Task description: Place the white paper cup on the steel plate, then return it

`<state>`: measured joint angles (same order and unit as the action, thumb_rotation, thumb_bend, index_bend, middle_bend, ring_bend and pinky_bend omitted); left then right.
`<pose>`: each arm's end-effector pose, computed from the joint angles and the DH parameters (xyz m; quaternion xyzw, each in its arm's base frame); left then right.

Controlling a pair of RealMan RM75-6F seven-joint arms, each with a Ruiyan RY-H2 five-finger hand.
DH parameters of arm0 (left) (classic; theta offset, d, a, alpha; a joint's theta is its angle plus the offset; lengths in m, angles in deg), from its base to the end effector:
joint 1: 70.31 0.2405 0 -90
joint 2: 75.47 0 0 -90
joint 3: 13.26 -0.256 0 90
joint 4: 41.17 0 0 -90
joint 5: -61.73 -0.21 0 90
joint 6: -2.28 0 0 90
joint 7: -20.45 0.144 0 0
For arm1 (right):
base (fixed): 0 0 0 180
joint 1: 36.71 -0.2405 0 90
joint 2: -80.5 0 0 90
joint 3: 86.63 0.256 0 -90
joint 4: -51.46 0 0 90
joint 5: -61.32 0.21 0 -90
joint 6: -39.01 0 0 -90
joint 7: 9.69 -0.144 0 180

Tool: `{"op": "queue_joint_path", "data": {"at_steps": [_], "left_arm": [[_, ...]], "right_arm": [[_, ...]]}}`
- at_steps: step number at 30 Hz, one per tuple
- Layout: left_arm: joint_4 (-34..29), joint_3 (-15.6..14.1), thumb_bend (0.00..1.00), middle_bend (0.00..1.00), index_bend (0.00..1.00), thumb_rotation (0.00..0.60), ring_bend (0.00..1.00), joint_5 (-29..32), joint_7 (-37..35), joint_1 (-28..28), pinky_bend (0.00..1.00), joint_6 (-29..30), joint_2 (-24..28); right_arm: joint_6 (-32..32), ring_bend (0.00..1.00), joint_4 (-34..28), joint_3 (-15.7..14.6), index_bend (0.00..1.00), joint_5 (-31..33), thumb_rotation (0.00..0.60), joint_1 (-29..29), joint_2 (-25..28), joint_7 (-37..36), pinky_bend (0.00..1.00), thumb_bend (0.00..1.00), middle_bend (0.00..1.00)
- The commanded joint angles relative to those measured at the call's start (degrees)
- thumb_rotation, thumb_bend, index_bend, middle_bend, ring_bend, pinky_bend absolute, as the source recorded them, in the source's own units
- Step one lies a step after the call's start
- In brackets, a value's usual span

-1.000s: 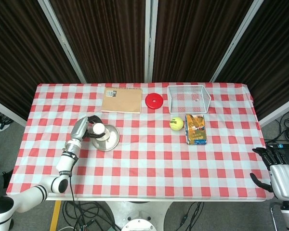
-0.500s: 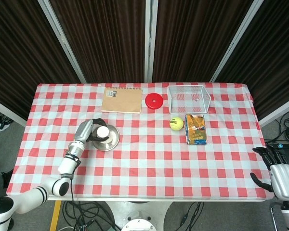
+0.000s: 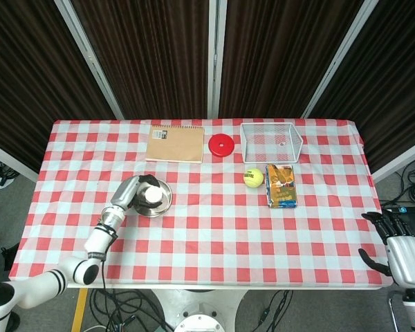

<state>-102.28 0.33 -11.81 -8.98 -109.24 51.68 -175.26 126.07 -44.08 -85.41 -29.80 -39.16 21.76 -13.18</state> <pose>-0.1994 0.3679 -0.0487 -0.5600 -0.6066 -0.4760 0.3031 -0.3024 -0.1614 0.1789 0.6074 -0.3864 0.4008 0.5666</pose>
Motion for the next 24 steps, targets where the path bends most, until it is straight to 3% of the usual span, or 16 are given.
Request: {"op": "queue_joint_path", "data": {"at_steps": [1,7,17,24], "left_arm": [[2.73,0.74,0.22,0.44,0.5,0.6,0.33,1.77,1.75,-0.7,0.24,-0.72,-0.86],[7.02,3.04,0.22,0.44,0.5,0.6,0.33,5.62,4.43,-0.49,0.24,0.18,-2.35],[-0.57,-0.13,0.22,0.44,0.5,0.6,0.33,0.28,3.12,0.27,0.24,2.23,-0.56],[1.15,4.22,0.22,0.44,0.5,0.6,0.33,3.37,0.54,0.95,0.24,5.11,0.18]], "right_arm": [[-0.04,0.09,-0.12,0.09,0.21,0.04,0.6,-0.08,0.07,0.08,0.18,0.16,0.2],[-0.23,0.09,-0.11,0.01,0.21,-0.04,0.6,-0.17,0.02,0.17,0.18,0.16,0.2],[-0.14,0.09,0.02,-0.14,0.21,-0.18,0.6,-0.09,-0.05,0.08,0.18,0.16,0.2],[0.49,0.09,-0.07,-0.02,0.21,-0.11,0.6,0.21,0.07,-0.02,0.18,0.16,0.2]]}}
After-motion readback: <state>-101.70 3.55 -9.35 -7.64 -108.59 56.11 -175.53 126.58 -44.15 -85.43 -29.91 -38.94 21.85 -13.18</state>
